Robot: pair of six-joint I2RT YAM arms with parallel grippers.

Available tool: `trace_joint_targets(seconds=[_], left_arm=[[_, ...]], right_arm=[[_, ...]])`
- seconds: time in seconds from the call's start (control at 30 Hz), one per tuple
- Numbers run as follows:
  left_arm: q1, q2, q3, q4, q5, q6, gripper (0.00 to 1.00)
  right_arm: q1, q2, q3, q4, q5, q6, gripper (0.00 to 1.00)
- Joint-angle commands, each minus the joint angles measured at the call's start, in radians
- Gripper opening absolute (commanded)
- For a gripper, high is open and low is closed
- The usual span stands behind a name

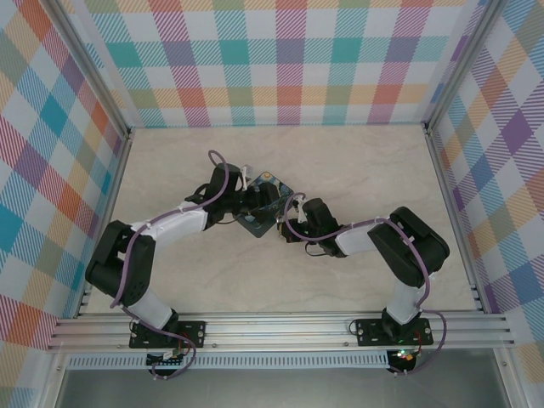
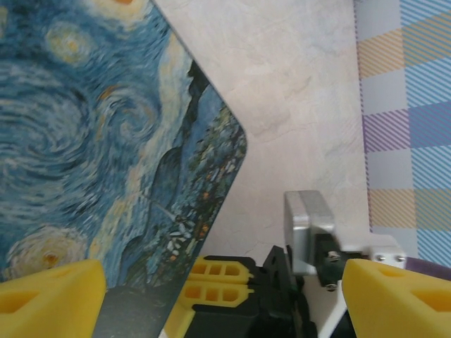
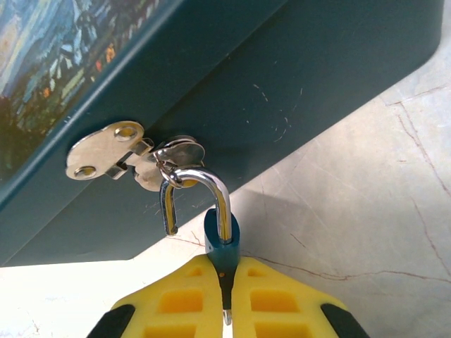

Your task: Unlock a padlock with a key

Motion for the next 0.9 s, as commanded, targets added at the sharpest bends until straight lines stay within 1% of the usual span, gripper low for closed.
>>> trace_joint_targets(seconds=[0.0, 0.3, 0.5, 0.63, 0.87], left_arm=[[-0.019, 0.016, -0.025, 0.020, -0.017, -0.003, 0.87], [-0.019, -0.007, -0.094, 0.017, -0.035, -0.004, 0.87], [-0.021, -0.018, -0.134, 0.033, -0.032, -0.015, 0.87], [-0.020, -0.021, -0.153, 0.057, -0.021, -0.033, 0.87], [-0.020, -0.033, -0.170, 0.059, -0.025, -0.029, 0.87]], right_arm=[[-0.004, -0.011, -0.002, 0.009, -0.010, 0.005, 0.08], [-0.005, -0.027, -0.015, 0.039, -0.013, 0.036, 0.08], [-0.015, -0.042, 0.012, 0.010, -0.016, 0.140, 0.08], [-0.014, -0.014, 0.040, 0.003, -0.032, 0.228, 0.08], [-0.014, -0.005, 0.054, 0.034, -0.038, 0.278, 0.08]])
